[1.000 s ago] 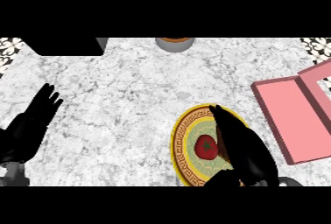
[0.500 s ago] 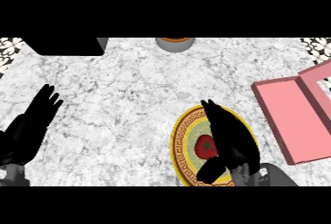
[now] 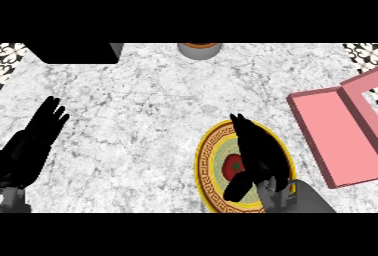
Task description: Pick the tomato from the plate and place it in the cardboard box
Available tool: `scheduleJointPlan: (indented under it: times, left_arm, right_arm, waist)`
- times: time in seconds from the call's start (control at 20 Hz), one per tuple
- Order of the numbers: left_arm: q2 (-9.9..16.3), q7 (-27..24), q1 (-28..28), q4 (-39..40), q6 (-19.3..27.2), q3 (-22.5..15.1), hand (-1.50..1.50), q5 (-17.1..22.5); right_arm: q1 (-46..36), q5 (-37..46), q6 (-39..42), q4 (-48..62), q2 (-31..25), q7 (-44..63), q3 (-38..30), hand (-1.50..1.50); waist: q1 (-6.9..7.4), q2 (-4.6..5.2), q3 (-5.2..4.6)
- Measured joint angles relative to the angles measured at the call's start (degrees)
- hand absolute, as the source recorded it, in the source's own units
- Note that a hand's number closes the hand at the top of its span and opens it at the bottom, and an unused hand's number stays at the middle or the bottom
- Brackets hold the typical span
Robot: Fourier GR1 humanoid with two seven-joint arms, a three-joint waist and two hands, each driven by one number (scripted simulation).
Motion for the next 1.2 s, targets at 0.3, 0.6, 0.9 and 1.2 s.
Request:
scheduleJointPlan:
  times: [0.3, 0.6, 0.9, 1.2]
  left_arm:
    - [-0.7, 0.3, 0.9, -1.2, -0.6, 0.7, 0.0, -0.4]
    - [-1.7, 0.2, 1.5, -1.4, -0.9, 1.0, 0.0, -1.6]
    - [-1.8, 1.6, 0.8, -1.5, -1.7, 2.3, 0.0, -1.7]
    - [-2.8, 1.4, -0.2, -0.3, -2.5, 3.2, 0.0, -2.6]
  right_arm:
    - [2.3, 2.3, 1.1, 0.4, 1.4, -0.4, 0.3, -1.5]
    - [3.2, 3.5, 2.6, 2.8, 3.2, -1.6, -0.7, -1.5]
    - [3.1, 4.6, 4.3, 5.8, 5.4, -2.6, -2.1, -1.5]
    - [6.4, 8.5, 4.2, 7.5, 7.1, -4.1, -1.6, -1.5]
  waist:
    - [-0.12, -0.02, 0.01]
    - [-0.1, 0.01, 0.01]
    - [-0.09, 0.03, 0.01]
    - [-0.25, 0.03, 0.02]
